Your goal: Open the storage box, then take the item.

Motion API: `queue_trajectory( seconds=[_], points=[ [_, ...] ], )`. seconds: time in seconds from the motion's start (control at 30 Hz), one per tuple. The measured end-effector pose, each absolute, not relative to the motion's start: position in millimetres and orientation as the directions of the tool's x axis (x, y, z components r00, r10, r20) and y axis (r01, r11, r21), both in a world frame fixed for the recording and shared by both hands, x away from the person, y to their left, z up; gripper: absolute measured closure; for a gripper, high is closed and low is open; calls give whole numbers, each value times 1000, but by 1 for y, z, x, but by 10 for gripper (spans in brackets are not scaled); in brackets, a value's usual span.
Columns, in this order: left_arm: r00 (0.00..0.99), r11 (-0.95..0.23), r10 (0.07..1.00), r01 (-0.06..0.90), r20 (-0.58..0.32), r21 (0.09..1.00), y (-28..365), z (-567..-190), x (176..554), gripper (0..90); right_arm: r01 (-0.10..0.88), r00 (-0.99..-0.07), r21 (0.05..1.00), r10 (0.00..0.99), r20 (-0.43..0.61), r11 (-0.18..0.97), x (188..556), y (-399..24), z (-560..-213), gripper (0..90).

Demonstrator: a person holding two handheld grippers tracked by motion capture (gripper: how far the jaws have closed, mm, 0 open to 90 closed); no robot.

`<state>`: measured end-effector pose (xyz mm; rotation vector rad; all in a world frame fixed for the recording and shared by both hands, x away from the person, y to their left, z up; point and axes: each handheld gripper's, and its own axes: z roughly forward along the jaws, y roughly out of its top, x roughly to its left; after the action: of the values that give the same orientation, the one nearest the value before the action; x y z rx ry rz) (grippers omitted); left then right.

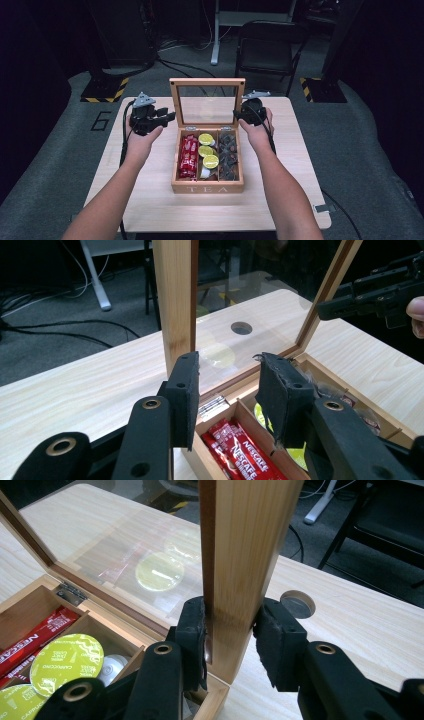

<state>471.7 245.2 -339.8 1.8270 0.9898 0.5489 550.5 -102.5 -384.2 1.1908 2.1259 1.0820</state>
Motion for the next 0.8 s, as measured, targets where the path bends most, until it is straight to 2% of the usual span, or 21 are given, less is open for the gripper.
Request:
queue_trajectory(
  seconds=[0.8],
  points=[
    [566, -220, 823, 398, -49, 890, 249, -343, 469, 590, 514, -475, 811, 880, -1, 278, 559, -99, -385, 643]
  ],
)
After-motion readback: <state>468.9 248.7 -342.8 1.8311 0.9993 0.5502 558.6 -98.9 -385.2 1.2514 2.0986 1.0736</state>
